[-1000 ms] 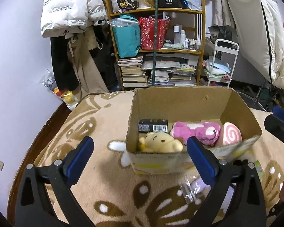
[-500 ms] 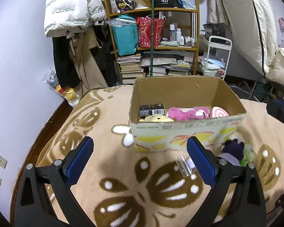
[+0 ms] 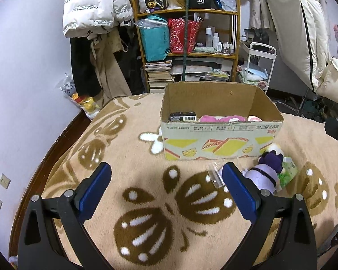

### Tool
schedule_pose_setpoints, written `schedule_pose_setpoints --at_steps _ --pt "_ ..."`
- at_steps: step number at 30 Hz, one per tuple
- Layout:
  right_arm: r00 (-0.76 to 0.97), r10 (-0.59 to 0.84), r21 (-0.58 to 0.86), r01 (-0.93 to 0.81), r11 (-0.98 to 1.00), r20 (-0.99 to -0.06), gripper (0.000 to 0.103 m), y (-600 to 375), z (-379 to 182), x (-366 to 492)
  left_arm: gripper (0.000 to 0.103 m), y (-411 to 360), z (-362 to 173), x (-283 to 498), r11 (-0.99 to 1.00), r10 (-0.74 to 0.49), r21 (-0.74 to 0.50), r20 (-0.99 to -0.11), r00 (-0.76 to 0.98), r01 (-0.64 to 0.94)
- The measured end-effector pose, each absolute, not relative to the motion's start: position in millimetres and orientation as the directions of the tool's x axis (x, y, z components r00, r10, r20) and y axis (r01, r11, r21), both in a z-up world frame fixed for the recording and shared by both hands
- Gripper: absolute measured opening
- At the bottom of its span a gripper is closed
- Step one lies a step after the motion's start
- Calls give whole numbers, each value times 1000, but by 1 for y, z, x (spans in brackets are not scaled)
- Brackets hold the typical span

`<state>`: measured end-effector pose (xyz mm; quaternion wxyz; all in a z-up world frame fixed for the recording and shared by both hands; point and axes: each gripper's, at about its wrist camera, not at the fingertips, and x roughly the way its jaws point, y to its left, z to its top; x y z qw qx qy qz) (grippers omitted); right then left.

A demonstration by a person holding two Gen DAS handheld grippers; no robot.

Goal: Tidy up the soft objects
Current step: 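Move both tools down toward the clear bag and purple-haired doll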

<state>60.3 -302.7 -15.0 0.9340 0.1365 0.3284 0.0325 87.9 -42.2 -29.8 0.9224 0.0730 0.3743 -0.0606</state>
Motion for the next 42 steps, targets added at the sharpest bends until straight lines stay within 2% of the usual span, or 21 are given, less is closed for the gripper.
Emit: schedule_pose_setpoints --at_steps 10,19,33,42 --pt "759 123 284 84 955 -639 103 -310 -26 59 98 -42 -38 88 983 -50 90 -713 699 161" --pt "688 109 280 142 949 -717 103 -321 -53 82 98 -44 -57 110 988 -51 58 -755 653 144" --pt "652 142 315 155 937 -744 103 -317 -77 108 98 -62 -85 133 986 -61 51 -783 619 162" --pt "596 186 341 157 927 -781 91 -308 -96 123 98 -81 -103 141 975 -99 40 -800 591 219"
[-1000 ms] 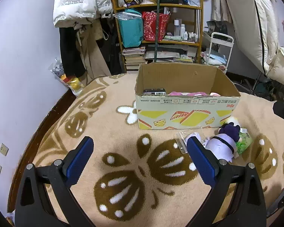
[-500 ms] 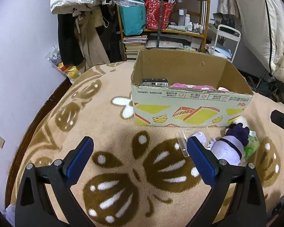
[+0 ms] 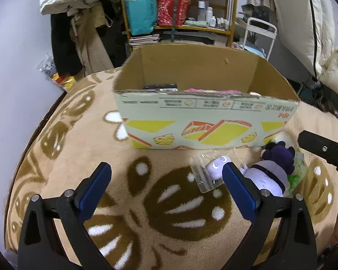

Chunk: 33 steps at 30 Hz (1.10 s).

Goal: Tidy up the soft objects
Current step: 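Move both tools down toward the clear bag and purple-haired doll, then grasp the clear bag with left tool while right tool grasps the doll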

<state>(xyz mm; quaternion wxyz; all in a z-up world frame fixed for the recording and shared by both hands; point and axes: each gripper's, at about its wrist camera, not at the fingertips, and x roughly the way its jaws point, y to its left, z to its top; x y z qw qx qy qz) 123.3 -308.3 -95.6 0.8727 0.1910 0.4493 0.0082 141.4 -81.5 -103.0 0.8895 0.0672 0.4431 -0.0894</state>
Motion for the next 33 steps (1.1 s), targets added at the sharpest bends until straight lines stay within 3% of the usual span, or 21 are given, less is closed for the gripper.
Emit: schedule_pose_setpoints --at_steps 7,33 --pt "554 220 370 175 912 -803 77 -308 -111 130 98 -105 -118 145 956 -133 52 -803 581 290" --pt "503 289 422 172 890 -814 77 -302 -138 144 98 -139 -169 184 953 -198 -59 -865 462 298"
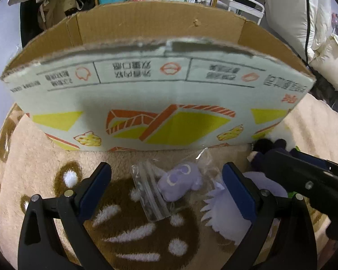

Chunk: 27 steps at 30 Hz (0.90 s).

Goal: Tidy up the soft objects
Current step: 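Grasp the clear bag with left tool while right tool grasps the doll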

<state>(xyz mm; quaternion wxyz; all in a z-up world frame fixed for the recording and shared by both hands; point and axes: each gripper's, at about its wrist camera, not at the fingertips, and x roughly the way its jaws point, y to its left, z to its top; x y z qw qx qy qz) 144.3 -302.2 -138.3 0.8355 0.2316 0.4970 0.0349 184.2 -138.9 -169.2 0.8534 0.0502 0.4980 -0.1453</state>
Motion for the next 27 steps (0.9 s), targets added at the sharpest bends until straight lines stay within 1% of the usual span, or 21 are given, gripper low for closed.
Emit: schedule_pose_setpoints --at_steps 2,3,4,6,9,11,13,16,17,18,22,27 --pt "506 296 430 171 886 -810 76 -302 -139 145 98 -139 -174 188 957 -196 -68 -870 452 282" --pt "506 300 434 170 885 -809 73 -303 -139 146 98 -138 -174 191 957 -198 -71 -870 452 282" --pt "505 306 440 169 882 -807 68 -303 -139 146 98 -139 -174 192 956 -197 -69 -869 453 284" --pt "501 311 445 174 878 -808 66 -305 -140 145 98 -142 -175 194 956 -188 -56 -870 456 287" --pt "507 316 460 187 868 -802 57 -310 -140 144 98 -144 -179 199 960 -182 -59 -876 447 275" --pt "510 317 465 192 864 -799 49 -312 -140 144 98 -142 -182 204 962 -189 -80 -883 430 260" --pt "514 317 467 193 863 -797 45 -312 -139 143 98 -141 -183 208 963 -188 -81 -885 425 259" --pt "515 316 467 194 863 -797 43 -312 -140 142 98 -140 -181 211 963 -185 -79 -889 418 259" --pt "517 313 467 198 862 -797 36 -312 -140 142 98 -142 -181 208 963 -186 -81 -891 414 259" --pt "520 303 459 201 865 -799 32 -312 -139 141 98 -141 -181 209 962 -191 -87 -891 411 258" --pt "534 318 474 181 862 -783 31 -312 -134 140 98 -137 -177 214 955 -244 -149 -889 388 257" --pt "536 292 434 158 887 -792 31 -303 -130 141 98 -139 -176 217 954 -239 -140 -890 389 267"
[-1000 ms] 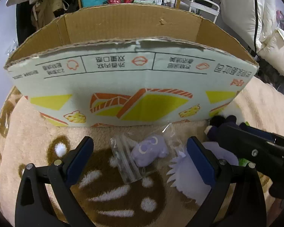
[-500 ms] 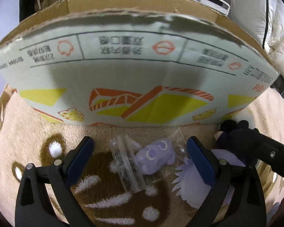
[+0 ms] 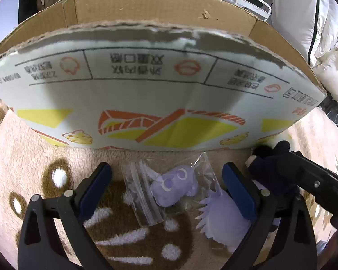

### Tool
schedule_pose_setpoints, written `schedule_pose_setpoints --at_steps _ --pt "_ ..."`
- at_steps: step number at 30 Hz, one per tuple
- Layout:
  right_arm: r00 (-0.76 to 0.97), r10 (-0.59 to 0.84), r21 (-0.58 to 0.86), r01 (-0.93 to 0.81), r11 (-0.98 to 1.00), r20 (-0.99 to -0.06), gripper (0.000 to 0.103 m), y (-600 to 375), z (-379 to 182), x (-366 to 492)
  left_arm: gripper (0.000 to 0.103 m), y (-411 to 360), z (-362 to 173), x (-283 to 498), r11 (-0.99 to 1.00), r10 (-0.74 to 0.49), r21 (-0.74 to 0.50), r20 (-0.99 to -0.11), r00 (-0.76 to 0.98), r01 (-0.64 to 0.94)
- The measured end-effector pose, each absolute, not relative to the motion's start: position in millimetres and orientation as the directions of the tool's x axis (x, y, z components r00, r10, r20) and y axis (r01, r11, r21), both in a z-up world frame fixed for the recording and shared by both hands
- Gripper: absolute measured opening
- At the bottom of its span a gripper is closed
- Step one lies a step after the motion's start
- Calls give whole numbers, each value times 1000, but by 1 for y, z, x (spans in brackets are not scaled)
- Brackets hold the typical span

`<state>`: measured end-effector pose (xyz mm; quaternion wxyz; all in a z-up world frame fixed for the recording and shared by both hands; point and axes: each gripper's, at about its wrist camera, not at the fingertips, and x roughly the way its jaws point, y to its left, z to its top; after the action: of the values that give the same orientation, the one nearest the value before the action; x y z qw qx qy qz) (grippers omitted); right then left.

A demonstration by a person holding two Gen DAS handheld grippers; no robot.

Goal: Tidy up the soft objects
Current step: 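Grasp the clear bag with left tool while right tool grasps the doll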

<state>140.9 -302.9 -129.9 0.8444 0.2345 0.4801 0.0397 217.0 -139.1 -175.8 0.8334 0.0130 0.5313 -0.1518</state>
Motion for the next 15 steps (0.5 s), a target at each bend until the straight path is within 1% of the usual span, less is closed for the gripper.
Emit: schedule_pose_setpoints --at_steps 4,10,13,15 --pt "536 297 440 159 884 -790 30 -303 -130 141 98 -142 -181 219 958 -225 -132 -897 381 256" --pt "522 289 426 161 890 -802 30 -302 -130 141 99 -152 -188 225 961 -181 -87 -917 357 264" --pt "524 287 425 163 891 -802 30 -302 -130 141 96 -154 -190 228 963 -177 -93 -926 333 254" --pt "526 287 427 164 889 -801 29 -303 -131 141 88 -151 -188 226 966 -168 -86 -925 340 244"
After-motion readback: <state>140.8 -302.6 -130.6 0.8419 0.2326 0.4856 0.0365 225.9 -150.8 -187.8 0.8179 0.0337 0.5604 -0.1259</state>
